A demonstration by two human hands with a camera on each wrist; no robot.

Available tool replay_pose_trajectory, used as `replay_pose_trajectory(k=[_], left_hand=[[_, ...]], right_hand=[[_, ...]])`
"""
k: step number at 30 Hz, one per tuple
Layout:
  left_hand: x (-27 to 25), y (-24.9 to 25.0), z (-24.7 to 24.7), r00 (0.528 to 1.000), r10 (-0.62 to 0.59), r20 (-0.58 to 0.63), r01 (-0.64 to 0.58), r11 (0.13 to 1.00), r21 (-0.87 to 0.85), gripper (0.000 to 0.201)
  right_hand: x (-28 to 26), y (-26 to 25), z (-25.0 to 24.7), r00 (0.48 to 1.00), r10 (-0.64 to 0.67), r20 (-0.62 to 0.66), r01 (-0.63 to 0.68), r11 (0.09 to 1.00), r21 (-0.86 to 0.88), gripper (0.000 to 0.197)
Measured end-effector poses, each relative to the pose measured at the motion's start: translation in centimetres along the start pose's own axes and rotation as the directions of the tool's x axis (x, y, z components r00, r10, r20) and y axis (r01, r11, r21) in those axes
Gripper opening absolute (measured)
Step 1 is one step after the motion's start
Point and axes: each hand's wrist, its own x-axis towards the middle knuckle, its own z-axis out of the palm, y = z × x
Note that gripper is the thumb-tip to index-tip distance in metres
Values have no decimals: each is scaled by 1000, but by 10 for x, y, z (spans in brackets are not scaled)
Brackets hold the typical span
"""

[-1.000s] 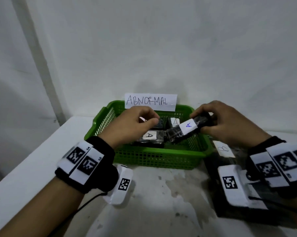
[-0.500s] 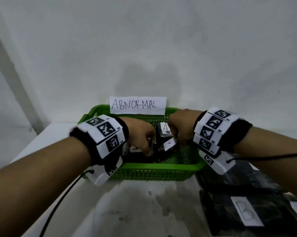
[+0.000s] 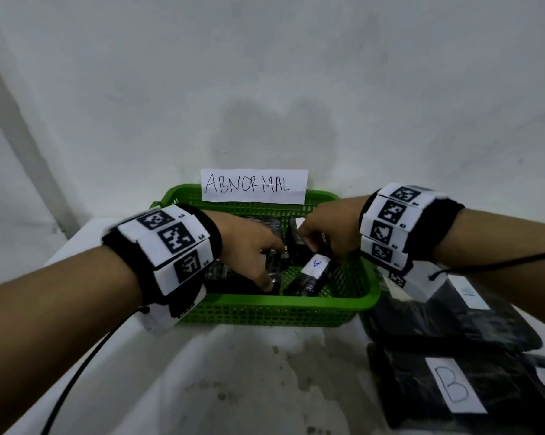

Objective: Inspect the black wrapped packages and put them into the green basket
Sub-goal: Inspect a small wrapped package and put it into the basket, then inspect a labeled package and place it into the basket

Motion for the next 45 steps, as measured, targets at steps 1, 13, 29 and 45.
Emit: replay_pose_trajectory(k=[1,13,29,45], left_hand=[[0,0,1,1000,1,-1,-1,1000,3,78],[-5,1,2,1000,-19,16,20,999,-31,73],[-12,8,10,989,-25,-145,24,1000,-4,63],[-63,99,16,798,-21,-603,-244,902,-355,25]], right_hand=[[0,0,3,1000,-13,-24,12,1000,-17,31],[3,0,22,999,-20,-40,23,997,69,41],[-19,-15,17,990,9,144,-20,997,77,46],[-143,-25,6,900,222,-376,-121,954,274,18]])
